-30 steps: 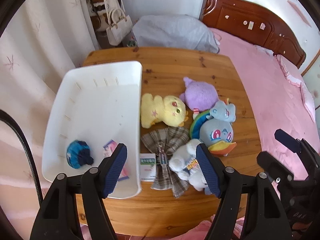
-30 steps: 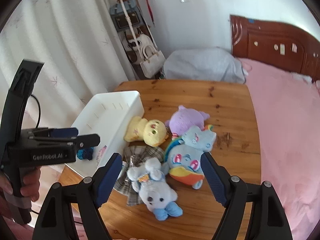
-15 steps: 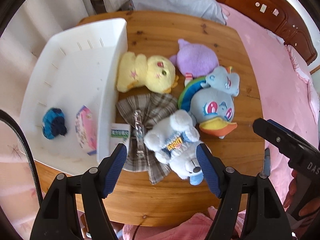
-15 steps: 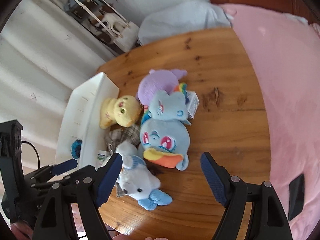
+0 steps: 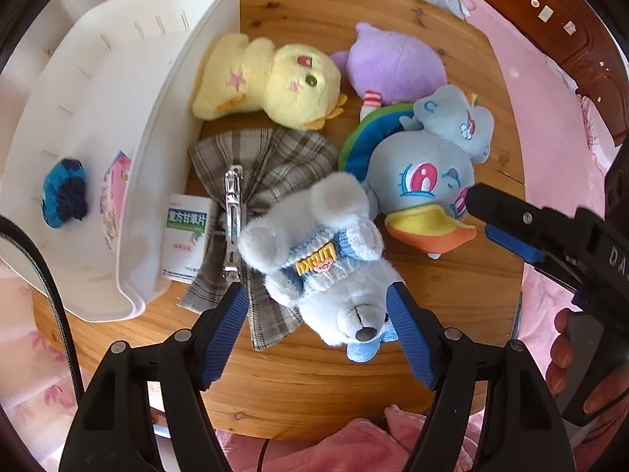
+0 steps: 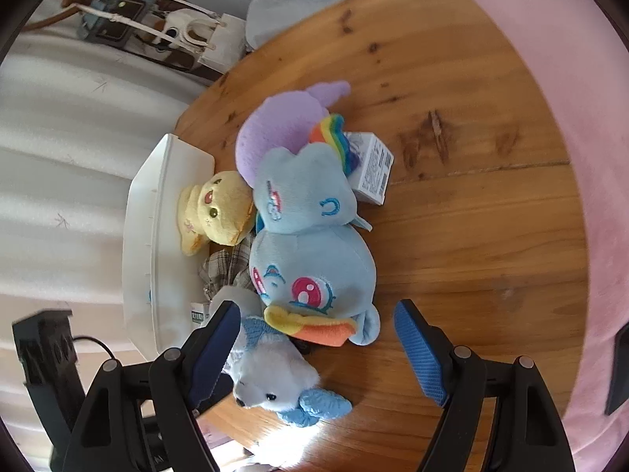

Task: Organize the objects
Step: 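Move the left tool to the white teddy bear while the right tool reaches the blue pony, then grasp the white teddy bear with the left tool while the right tool grasps the blue pony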

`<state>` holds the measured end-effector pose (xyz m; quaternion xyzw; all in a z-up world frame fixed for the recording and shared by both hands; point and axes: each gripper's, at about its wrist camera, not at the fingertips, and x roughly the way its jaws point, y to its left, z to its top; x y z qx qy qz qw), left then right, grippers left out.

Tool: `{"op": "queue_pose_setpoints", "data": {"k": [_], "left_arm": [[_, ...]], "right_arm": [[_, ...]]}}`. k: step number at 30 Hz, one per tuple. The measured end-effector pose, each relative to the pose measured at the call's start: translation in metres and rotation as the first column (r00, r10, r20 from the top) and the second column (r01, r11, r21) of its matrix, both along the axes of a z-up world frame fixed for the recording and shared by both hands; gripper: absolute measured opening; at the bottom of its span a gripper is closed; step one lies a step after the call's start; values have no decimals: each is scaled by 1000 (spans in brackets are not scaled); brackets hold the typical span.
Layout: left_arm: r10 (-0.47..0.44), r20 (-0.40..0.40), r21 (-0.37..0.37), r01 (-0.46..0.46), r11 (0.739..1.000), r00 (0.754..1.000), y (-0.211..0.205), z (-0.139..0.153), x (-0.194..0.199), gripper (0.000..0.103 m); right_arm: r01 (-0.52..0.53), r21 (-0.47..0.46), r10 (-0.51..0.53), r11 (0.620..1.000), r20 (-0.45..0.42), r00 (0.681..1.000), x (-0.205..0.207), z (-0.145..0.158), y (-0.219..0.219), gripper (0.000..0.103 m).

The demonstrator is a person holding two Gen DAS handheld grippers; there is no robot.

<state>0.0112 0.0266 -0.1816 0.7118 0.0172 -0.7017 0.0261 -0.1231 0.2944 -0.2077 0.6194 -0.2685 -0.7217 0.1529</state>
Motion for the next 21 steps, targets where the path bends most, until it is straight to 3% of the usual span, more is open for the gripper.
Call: {"op": "queue_pose_setpoints", "data": {"k": [14,21], "left_arm": [[6,47,27,-7,1000,999,-1,-22,1,81],[48,56,81,-52,995,997,-3,-28,-2,83]], "right_arm": [[8,-37,-6,999,53,999,-23,-24,-5,82],[2,-51,0,999,46,999,-31,-28,-11,83]]}}
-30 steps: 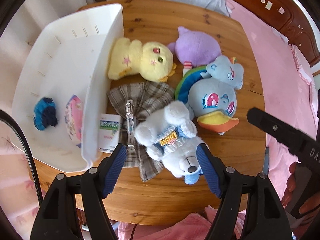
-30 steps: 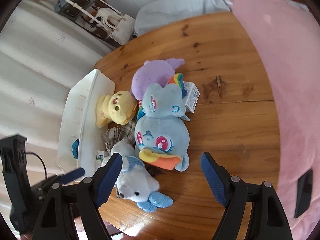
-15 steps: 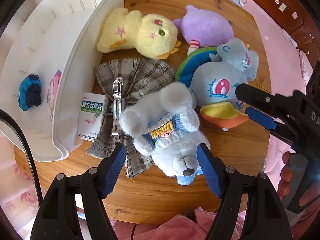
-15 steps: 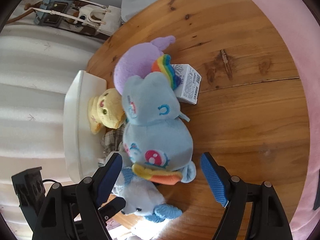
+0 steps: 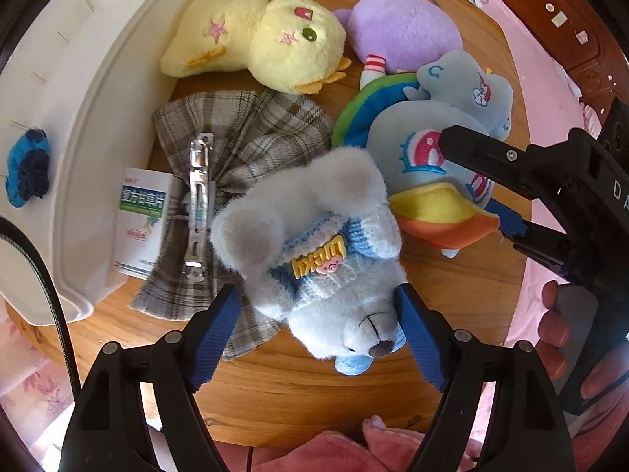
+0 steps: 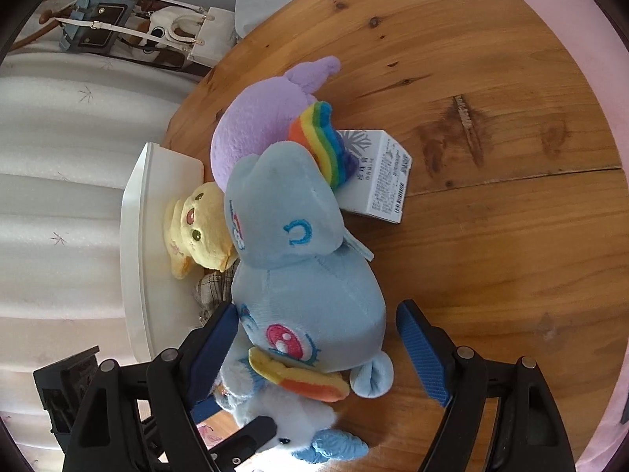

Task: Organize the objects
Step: 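Grasp the white teddy bear with the left tool while the right tool grasps the blue pony, then lift and carry the bear and pony together over the white tray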

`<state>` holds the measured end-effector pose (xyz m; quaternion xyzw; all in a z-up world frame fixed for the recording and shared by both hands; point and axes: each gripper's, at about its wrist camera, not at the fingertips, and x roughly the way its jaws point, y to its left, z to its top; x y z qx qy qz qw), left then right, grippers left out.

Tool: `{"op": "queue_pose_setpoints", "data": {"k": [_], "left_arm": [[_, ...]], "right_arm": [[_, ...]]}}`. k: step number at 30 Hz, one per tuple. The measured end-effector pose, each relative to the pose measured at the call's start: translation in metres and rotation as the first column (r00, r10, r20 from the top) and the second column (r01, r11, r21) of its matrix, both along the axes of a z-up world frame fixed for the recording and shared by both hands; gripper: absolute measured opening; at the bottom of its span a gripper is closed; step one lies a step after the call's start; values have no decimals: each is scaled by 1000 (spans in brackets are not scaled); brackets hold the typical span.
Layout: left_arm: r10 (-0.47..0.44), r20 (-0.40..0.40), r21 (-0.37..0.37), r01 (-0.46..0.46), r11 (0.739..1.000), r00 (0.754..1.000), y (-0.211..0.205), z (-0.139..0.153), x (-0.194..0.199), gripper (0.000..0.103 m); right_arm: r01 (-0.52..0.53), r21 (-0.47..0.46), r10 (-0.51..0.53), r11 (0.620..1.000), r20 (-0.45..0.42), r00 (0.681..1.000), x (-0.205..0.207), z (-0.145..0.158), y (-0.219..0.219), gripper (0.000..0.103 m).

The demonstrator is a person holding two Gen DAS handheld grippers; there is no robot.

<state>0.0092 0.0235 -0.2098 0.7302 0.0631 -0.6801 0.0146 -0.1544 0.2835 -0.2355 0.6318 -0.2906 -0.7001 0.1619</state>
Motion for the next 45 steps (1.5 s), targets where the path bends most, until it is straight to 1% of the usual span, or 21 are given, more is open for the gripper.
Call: {"op": "queue_pose_setpoints", "data": {"k": [6,12,17,18,19,23,29,33,39,45], "left_arm": [[52,-3,31,-51,998,999,-1,-4,0,83],[55,-5,37,-55,998,998,2,-4,1,83],[67,4,45,-67,997,998,3,-5,2,83],[68,7,47,-69,997,998,3,-6,3,83],[65,9,47,-66,997,998,4,-6,3,83],[45,15,35,-46,998,999,7,-7,6,81],[31,-3,45,-31,998,1000,12,1,10,71],[16,-12,50,-16,999,1000,14,7,12,67],[-13,-23,56,14,998,1000,16,19,15,64],[-73,-30,30,74,997,997,19,38,17,64]], "right_arm": [[-24,-28,25,999,22,999,-5,-8,-4,83],[-34,-39,35,999,21,999,-9,-11,-5,83],[-45,-31,45,999,13,999,-11,-8,-5,83],[-46,-29,46,999,11,999,-12,-8,-5,82],[-46,-33,46,998,8,999,-12,-7,-4,80],[-52,-33,52,998,3,999,-12,-5,-3,78],[-55,-13,55,998,-3,998,-14,1,-4,77],[-56,5,56,998,-16,998,-5,9,0,77],[-44,21,45,999,-26,999,3,18,5,77],[-29,20,29,999,-32,999,19,25,9,77]]}}
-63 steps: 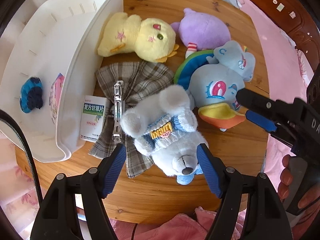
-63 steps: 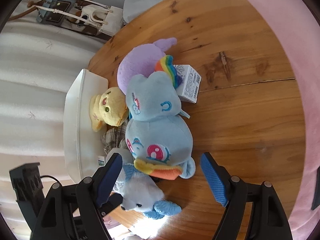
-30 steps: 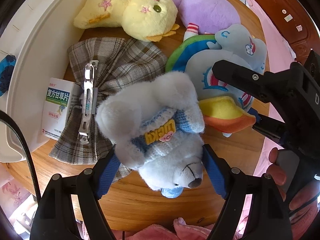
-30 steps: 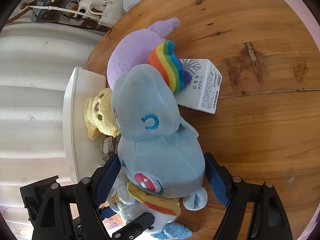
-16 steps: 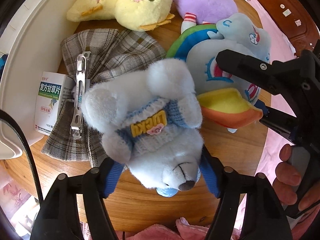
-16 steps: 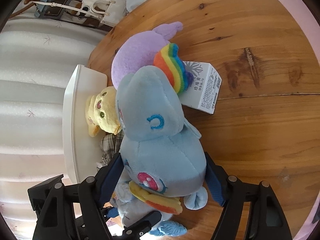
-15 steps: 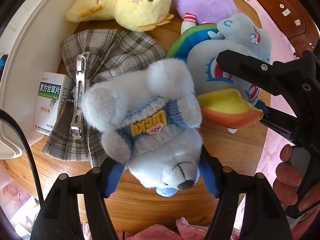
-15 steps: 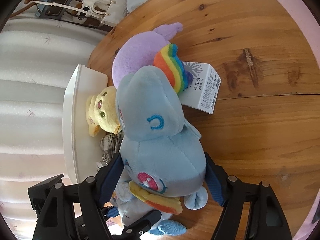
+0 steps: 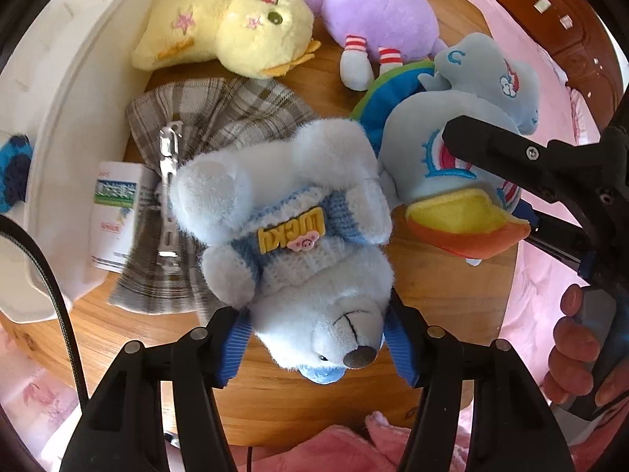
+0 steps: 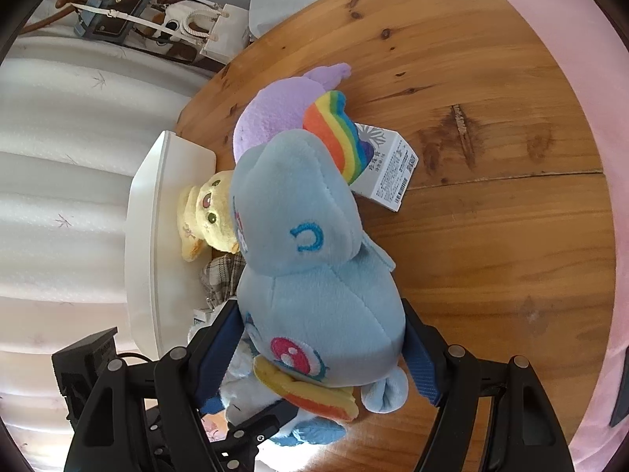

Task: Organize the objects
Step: 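Lift and carry the bear and pony together over the white tray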

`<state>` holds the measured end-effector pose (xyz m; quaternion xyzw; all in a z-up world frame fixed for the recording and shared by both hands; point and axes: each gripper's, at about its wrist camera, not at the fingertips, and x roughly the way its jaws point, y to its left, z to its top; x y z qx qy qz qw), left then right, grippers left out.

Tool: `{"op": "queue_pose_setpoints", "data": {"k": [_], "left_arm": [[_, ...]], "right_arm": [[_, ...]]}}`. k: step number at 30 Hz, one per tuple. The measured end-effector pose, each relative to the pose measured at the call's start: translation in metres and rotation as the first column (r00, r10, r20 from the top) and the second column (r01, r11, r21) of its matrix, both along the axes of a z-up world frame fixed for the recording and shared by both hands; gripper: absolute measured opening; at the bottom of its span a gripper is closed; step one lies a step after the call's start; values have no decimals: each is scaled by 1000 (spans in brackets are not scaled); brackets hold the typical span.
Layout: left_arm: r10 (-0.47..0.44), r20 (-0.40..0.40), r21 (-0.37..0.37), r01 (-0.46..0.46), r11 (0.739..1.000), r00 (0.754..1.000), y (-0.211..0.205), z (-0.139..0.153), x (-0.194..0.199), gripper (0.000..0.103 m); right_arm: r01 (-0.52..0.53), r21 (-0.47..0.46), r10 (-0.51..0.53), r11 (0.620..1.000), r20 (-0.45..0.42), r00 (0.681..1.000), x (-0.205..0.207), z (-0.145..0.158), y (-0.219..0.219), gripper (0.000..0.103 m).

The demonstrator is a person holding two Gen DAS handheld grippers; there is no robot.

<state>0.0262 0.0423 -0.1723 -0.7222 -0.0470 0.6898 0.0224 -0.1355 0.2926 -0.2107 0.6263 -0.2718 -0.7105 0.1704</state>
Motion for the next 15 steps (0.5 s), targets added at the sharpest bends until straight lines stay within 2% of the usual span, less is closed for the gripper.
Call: {"op": "queue_pose_setpoints", "data": {"k": [8,15], "left_arm": [[-51,-38,-47,49,998,998,0,32,8,65],[-97,-95,-65,91,994,991,-2,78,16,65]], "right_arm": [[6,-9,-6,1000,-21,1000,2,15,-15,77],[10,-8,-11,1000,-73,997,7,38,-21,77]]}}
